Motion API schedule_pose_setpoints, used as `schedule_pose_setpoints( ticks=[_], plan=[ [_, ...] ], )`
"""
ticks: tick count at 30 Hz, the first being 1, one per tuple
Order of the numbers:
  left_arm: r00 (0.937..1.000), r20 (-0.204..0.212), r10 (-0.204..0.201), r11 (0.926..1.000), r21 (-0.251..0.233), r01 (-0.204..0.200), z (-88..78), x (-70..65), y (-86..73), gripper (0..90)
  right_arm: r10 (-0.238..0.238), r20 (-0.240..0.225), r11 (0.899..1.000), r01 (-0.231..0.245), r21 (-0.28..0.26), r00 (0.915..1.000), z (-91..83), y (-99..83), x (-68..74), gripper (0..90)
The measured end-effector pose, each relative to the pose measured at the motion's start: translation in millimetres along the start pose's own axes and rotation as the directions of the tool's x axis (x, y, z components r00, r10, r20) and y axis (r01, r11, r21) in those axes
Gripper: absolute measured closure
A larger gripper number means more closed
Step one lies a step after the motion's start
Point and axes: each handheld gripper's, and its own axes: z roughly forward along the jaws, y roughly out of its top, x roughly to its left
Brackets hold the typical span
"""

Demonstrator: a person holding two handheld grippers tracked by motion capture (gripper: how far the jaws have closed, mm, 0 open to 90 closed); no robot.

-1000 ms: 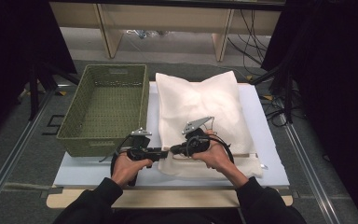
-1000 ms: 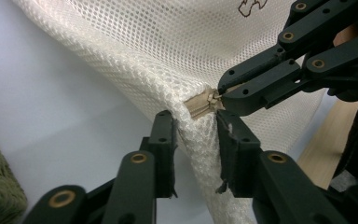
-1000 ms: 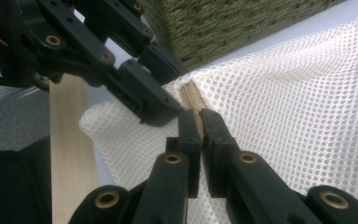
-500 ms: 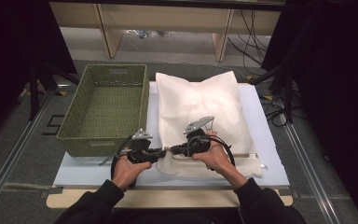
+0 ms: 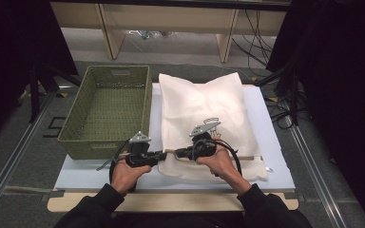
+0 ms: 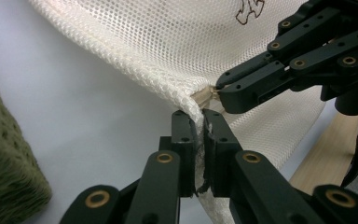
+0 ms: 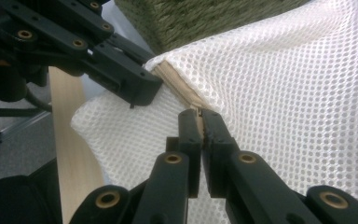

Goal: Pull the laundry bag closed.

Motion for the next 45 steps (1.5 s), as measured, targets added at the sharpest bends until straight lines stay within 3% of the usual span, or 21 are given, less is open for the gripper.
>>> schedule_pose_setpoints(
  ticks=[9, 12, 13, 15, 17, 20, 23, 25, 28, 31, 32, 37, 38, 40, 45],
  plan=[
    [0.9995, 0.004, 0.032, 0.9993, 0.017, -0.032, -1.8, -3.7, 1.7, 83.5, -0.004, 0.015, 1.000, 0.004, -0.002, 0.9999, -3.7, -4.4, -0.5, 88.3],
    [0.9998, 0.003, 0.021, 0.9998, -0.002, -0.021, -4.4, -4.0, 2.0, 83.6, 0.003, -0.005, 1.000, -0.003, -0.003, 1.0000, -2.8, -7.0, -1.3, 88.4],
    [0.9997, 0.007, 0.023, 0.9997, 0.000, -0.023, -4.8, -3.2, 1.9, 83.6, 0.021, 0.003, 1.000, -0.021, -0.002, 0.9998, -3.3, -8.0, -0.5, 88.3],
    [0.9996, 0.007, 0.026, 0.9997, 0.003, -0.026, -4.6, -3.2, 1.8, 83.5, 0.004, 0.021, 1.000, -0.004, 0.004, 0.9998, -4.4, -8.2, -1.0, 88.4],
    [0.9997, 0.008, 0.021, 0.9998, 0.005, -0.021, -4.2, -4.0, 1.3, 83.5, -0.005, 0.007, 1.000, 0.005, -0.001, 1.0000, -3.3, -9.1, -2.2, 88.4],
    [0.9997, 0.012, 0.021, 0.9998, -0.003, -0.021, -6.5, -3.1, 3.4, 83.6, -0.001, 0.023, 1.000, 0.001, 0.004, 0.9997, -4.8, -10.6, -2.2, 88.4],
    [0.9997, 0.011, 0.023, 0.9997, -0.012, -0.023, -9.8, -1.8, 4.3, 83.6, 0.023, 0.020, 1.000, -0.023, 0.002, 0.9995, -5.6, -14.1, -5.5, 88.4],
    [0.9999, 0.011, 0.013, 0.9999, -0.011, -0.013, -10.1, -1.2, 4.0, 83.6, 0.005, 0.046, 1.000, -0.006, 0.014, 0.9989, -8.9, -15.1, -7.5, 88.4],
    [0.9998, 0.010, 0.016, 0.9998, -0.010, -0.016, -10.3, -1.6, 4.2, 83.5, 0.023, 0.038, 1.000, -0.023, 0.013, 0.9990, -11.2, -17.8, -8.3, 88.3],
    [0.9998, 0.015, 0.013, 0.9998, -0.014, -0.012, -12.0, -1.7, 5.8, 83.5, 0.006, 0.066, 1.000, -0.007, 0.009, 0.9978, -12.4, -20.8, -11.7, 88.4],
    [0.9997, 0.015, 0.017, 0.9997, -0.016, -0.017, -12.2, -1.7, 6.2, 83.5, 0.012, 0.049, 1.000, -0.013, 0.019, 0.9987, -13.9, -21.2, -13.1, 88.4],
    [0.9996, 0.010, 0.026, 0.9996, -0.009, -0.026, -12.4, -1.4, 5.1, 83.4, 0.030, 0.084, 0.999, -0.033, 0.027, 0.9960, -22.3, -27.2, -15.2, 88.4],
    [0.9996, 0.011, 0.026, 0.9996, -0.012, -0.026, -12.3, -1.4, 5.3, 83.4, 0.016, 0.090, 1.000, -0.018, 0.023, 0.9958, -23.3, -28.7, -17.1, 88.4],
    [0.9996, 0.009, 0.027, 0.9996, -0.008, -0.027, -12.2, -1.8, 5.2, 83.4, 0.040, 0.087, 0.999, -0.042, 0.022, 0.9954, -26.6, -30.9, -17.6, 88.3],
    [0.9994, 0.009, 0.033, 0.9995, -0.003, -0.033, -12.1, -1.8, 5.2, 83.3, 0.037, 0.084, 0.999, -0.039, 0.023, 0.9958, -29.3, -34.7, -20.8, 88.3]
  ],
)
